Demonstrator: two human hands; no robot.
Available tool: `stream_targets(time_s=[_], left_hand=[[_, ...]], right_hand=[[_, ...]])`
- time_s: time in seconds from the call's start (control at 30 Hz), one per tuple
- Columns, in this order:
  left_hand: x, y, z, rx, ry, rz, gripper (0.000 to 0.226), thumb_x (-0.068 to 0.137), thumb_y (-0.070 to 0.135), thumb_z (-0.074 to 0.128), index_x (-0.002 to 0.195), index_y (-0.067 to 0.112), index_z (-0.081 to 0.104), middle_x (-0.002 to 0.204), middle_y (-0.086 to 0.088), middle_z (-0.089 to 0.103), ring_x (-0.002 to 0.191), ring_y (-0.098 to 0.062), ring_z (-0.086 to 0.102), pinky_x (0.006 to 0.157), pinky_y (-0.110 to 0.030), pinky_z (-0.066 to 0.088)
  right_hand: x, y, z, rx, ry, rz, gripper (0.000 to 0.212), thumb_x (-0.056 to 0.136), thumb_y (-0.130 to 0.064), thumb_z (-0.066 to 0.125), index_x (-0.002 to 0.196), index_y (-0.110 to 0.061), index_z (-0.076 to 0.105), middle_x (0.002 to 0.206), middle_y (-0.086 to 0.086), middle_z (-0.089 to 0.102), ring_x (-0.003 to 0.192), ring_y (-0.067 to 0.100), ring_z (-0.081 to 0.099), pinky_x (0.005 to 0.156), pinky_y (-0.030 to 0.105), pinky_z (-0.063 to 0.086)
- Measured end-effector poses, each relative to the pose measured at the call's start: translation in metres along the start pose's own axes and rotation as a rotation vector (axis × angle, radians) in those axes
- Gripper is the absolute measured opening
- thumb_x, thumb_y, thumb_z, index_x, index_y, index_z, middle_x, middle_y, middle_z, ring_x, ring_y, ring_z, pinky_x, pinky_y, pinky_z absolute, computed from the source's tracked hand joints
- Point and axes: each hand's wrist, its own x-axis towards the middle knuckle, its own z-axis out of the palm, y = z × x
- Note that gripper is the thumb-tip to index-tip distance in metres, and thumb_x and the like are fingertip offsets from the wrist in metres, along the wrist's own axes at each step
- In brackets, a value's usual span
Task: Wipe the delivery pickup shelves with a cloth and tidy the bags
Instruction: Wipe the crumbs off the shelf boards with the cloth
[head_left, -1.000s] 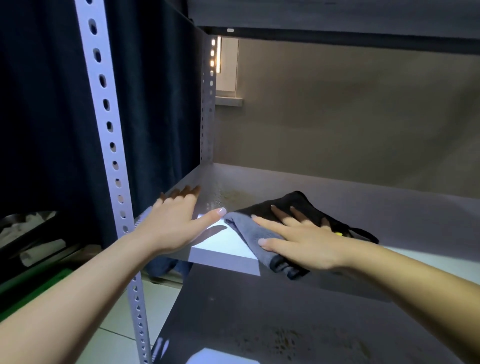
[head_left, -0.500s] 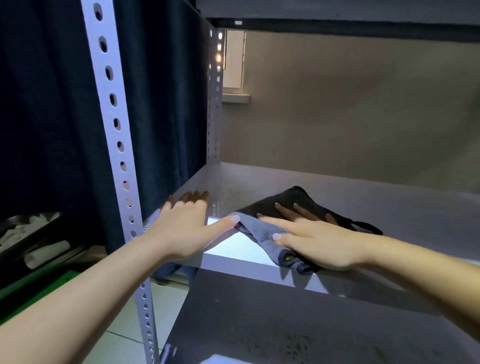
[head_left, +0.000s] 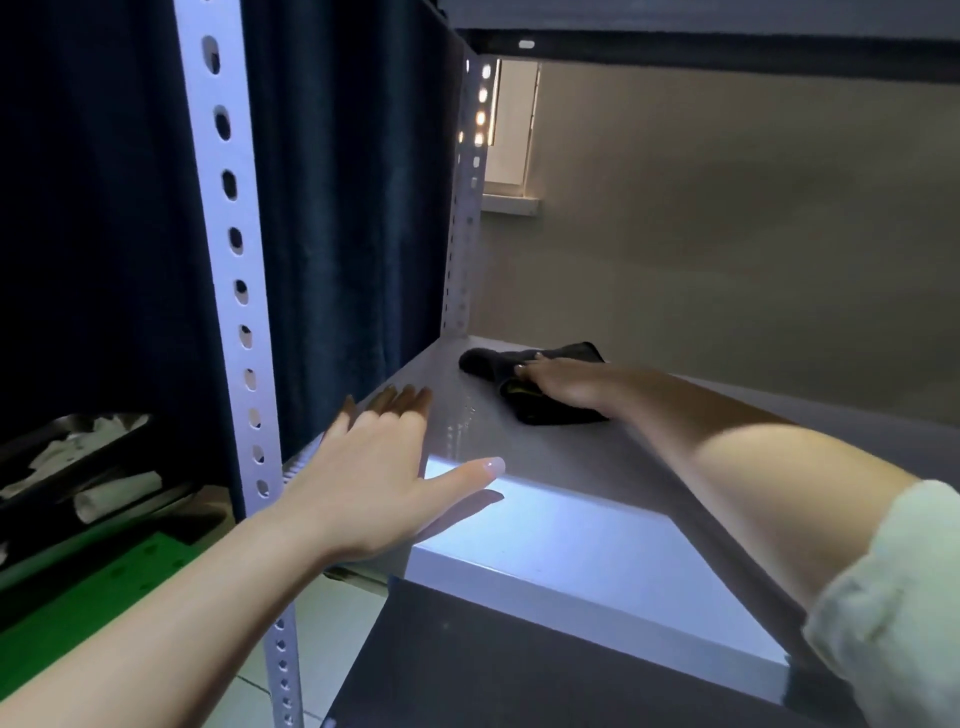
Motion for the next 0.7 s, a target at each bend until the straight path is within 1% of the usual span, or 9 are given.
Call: stream_targets(time_s=[0.1,0.17,0.27,0.4,0.47,0.53,0.6,0.67,0.7], left_hand=[[0.001,-0.001,0.002,-0.054,0.026,-0.045,0.109,0.07,0.09,0.015,0.15,0.016,0.014,0.154,0.002,0.026,0.139,-0.016,0.025,0.117,-0.046,0.016],[0.002,-0.001,0.001,-0.077,0.044,-0.078,0.107,0.072,0.088,0.018,0.15,0.016,0.014,0.155,0.0,0.025,0.14,-0.019,0.025,0.115,-0.047,0.021],[0.0,0.001,-0.001,-0.127,0.053,-0.111,0.1,0.078,0.082,0.021,0.151,0.014,0.011,0.157,-0.002,0.021,0.142,-0.02,0.023,0.115,-0.047,0.022],[-0.001,0.004,-0.006,-0.163,0.065,-0.138,0.095,0.081,0.077,0.019,0.149,0.012,0.018,0.149,-0.009,0.035,0.135,-0.024,0.033,0.112,-0.048,0.026],[-0.002,0.007,-0.009,-0.173,0.071,-0.14,0.088,0.082,0.076,0.021,0.138,0.009,0.035,0.131,-0.011,0.053,0.122,-0.027,0.047,0.107,-0.049,0.033],[-0.002,0.009,-0.011,-0.203,0.067,-0.148,0.075,0.08,0.076,0.021,0.105,0.011,0.05,0.103,-0.008,0.063,0.099,-0.028,0.057,0.092,-0.046,0.044],[-0.001,0.008,-0.011,-0.187,0.008,-0.158,0.085,0.076,0.081,0.015,0.109,0.013,0.054,0.098,-0.003,0.062,0.094,-0.023,0.057,0.084,-0.042,0.046],[-0.001,0.005,-0.008,-0.132,-0.036,-0.148,0.091,0.074,0.084,0.008,0.119,0.018,0.053,0.109,-0.001,0.061,0.101,-0.022,0.055,0.09,-0.042,0.044],[-0.003,0.005,-0.008,-0.117,-0.04,-0.128,0.088,0.073,0.085,0.007,0.111,0.02,0.054,0.106,-0.001,0.062,0.101,-0.022,0.055,0.09,-0.041,0.043]], right_hand=[[0.01,-0.018,0.005,-0.054,-0.015,-0.118,0.066,0.097,-0.055,0.027,0.152,-0.019,0.021,0.159,0.003,0.018,0.146,0.023,0.016,0.113,0.032,0.012],[0.008,-0.034,0.007,-0.151,-0.029,-0.159,0.062,0.1,-0.051,0.021,0.153,-0.021,0.014,0.161,0.003,0.006,0.148,0.029,0.003,0.116,0.04,0.002],[-0.014,-0.042,0.006,-0.274,-0.128,-0.371,0.046,0.104,-0.032,0.022,0.149,-0.026,0.027,0.161,-0.007,0.002,0.147,0.029,-0.006,0.116,0.053,-0.005],[-0.058,-0.034,0.01,-0.263,-0.172,-0.423,0.046,0.095,-0.061,0.018,0.141,-0.062,0.01,0.158,-0.019,-0.009,0.146,0.022,-0.015,0.107,0.066,-0.011],[-0.08,-0.028,0.014,-0.285,-0.193,-0.469,0.048,0.088,-0.071,0.018,0.132,-0.072,0.0,0.158,-0.02,-0.011,0.146,0.02,-0.017,0.104,0.071,-0.009],[-0.106,-0.017,0.016,-0.279,-0.187,-0.53,0.048,0.087,-0.071,0.022,0.125,-0.078,-0.008,0.157,-0.024,-0.011,0.146,0.015,-0.017,0.108,0.067,-0.008],[-0.138,-0.004,0.012,-0.216,-0.214,-0.572,0.047,0.09,-0.068,0.027,0.12,-0.08,-0.006,0.155,-0.03,-0.009,0.145,0.008,-0.018,0.113,0.059,-0.009],[-0.168,0.014,0.007,-0.179,-0.246,-0.596,0.049,0.091,-0.065,0.031,0.127,-0.077,0.0,0.153,-0.031,-0.007,0.144,0.004,-0.018,0.116,0.053,-0.007],[-0.18,0.026,0.004,-0.198,-0.247,-0.587,0.05,0.092,-0.065,0.031,0.129,-0.076,0.0,0.155,-0.028,-0.008,0.144,0.005,-0.018,0.117,0.051,-0.005]])
